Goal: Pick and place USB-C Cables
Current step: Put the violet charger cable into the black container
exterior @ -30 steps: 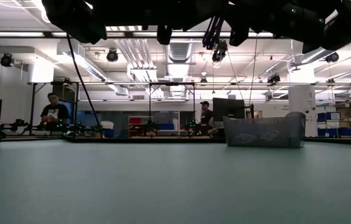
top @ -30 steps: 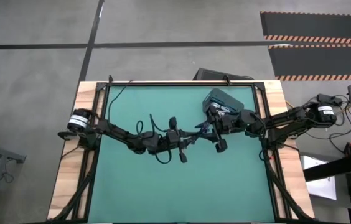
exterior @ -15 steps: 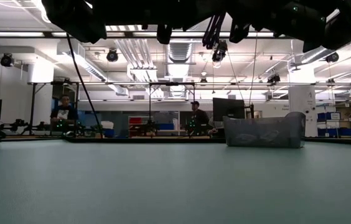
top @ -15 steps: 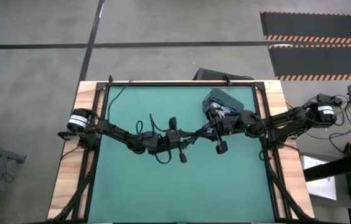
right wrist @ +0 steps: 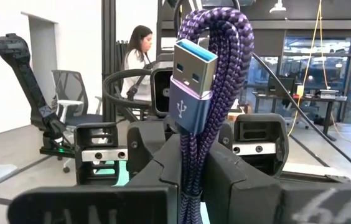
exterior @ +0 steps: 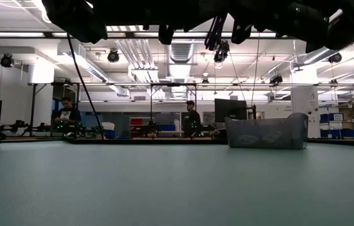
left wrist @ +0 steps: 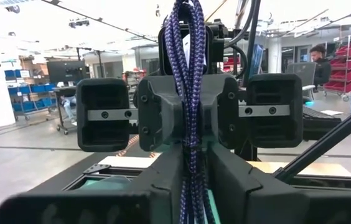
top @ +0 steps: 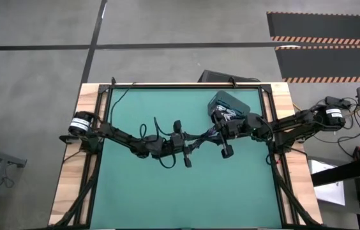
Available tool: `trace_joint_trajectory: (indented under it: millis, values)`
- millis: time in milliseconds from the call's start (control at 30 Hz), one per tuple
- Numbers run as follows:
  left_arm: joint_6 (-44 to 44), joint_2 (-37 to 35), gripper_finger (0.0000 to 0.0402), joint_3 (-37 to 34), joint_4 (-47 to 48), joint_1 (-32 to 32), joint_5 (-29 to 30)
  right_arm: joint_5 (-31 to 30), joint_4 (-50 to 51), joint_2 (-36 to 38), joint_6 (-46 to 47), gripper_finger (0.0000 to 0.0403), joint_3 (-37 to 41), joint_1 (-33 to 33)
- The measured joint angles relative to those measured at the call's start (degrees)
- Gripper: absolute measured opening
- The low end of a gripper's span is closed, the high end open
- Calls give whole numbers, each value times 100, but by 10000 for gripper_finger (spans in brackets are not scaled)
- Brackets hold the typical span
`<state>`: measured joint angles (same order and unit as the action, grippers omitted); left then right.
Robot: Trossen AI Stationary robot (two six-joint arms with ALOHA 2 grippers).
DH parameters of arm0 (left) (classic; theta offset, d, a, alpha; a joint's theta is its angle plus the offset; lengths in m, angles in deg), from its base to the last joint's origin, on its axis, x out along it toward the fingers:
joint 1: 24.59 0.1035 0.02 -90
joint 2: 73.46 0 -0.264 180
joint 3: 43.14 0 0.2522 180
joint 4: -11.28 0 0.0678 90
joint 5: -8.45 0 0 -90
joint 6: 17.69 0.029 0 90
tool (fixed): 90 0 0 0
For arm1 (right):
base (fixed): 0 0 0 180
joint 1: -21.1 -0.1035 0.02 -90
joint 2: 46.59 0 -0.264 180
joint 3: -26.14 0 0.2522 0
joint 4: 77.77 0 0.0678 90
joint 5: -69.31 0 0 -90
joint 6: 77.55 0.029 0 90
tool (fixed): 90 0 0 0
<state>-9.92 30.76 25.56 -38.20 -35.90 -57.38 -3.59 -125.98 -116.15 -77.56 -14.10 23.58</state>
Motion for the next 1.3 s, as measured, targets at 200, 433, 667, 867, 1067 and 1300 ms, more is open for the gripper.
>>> trace_joint_trajectory:
  millis: [200, 433, 667, 867, 1067, 1300]
  values:
    - [0, 0, 106, -5, 206, 0, -39, -14, 36, 0, 0, 24, 0, 0]
    - [11, -55, 144, -18, 354, -4, -53, -68, 147, 15, 37, 24, 0, 3]
    - [12, -449, 146, -199, 1022, -19, 2, -566, 734, 248, -4, 23, -2, 2]
    - [-9, -1003, 147, -309, 1719, -109, 1, -1483, 2127, 645, -110, 23, -220, 7]
    - [-149, -1425, 147, -593, 1756, -197, 12, -2823, 4311, 813, -76, 23, -852, 7]
    - [-155, -1515, 147, -639, 1737, -322, 10, -3797, 7034, 519, 152, 23, -2073, 181]
